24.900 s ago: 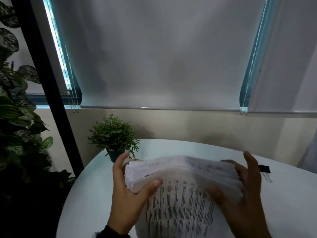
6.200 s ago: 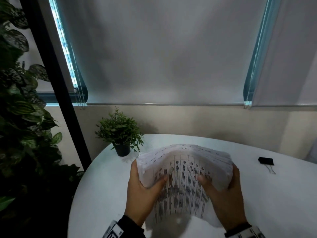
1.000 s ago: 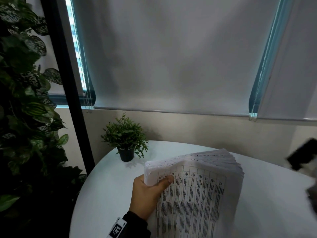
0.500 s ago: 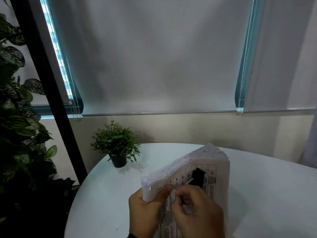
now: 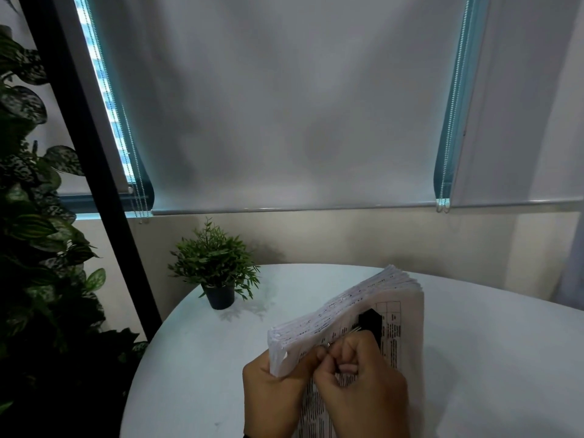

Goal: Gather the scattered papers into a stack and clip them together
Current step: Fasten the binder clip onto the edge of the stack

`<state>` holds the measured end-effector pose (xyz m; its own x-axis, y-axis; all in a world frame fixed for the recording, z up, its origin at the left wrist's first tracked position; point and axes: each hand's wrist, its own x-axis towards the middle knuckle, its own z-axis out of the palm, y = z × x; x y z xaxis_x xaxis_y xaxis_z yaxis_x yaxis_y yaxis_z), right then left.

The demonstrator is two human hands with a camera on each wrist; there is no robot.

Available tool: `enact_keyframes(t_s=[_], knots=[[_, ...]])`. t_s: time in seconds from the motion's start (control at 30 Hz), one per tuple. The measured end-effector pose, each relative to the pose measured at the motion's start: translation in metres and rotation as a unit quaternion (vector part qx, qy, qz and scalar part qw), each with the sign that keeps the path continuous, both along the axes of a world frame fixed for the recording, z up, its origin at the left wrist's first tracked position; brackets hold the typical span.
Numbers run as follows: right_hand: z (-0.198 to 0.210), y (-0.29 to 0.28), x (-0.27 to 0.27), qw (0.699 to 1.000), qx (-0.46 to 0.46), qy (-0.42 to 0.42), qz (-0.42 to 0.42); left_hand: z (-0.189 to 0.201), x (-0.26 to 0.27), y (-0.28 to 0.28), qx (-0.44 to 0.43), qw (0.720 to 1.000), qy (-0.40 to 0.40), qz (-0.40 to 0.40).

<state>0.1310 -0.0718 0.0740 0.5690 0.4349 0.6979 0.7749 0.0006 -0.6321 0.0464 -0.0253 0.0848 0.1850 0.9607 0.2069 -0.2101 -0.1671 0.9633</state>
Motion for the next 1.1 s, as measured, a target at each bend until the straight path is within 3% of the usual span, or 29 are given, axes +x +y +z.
enact_keyframes(t_s=[0.5,0.73,1.1], knots=[[-0.0007,0.0025,0.0012,0.999,0.000,-0.029,0.018,0.0048,0.0000,-0.0061,0.000,1.000,-0.008,0.002],[-0.0026,0.0026,-0.0002,0.997,-0.044,0.052,0.046,0.0010,-0.0009,-0.0057,-0.028,0.999,-0.021,-0.028],[0.0004,-0.0021,0.0005,0.995,-0.057,0.048,0.061,0.0005,-0.0021,-0.0049,-0.024,1.000,-0.007,-0.014]])
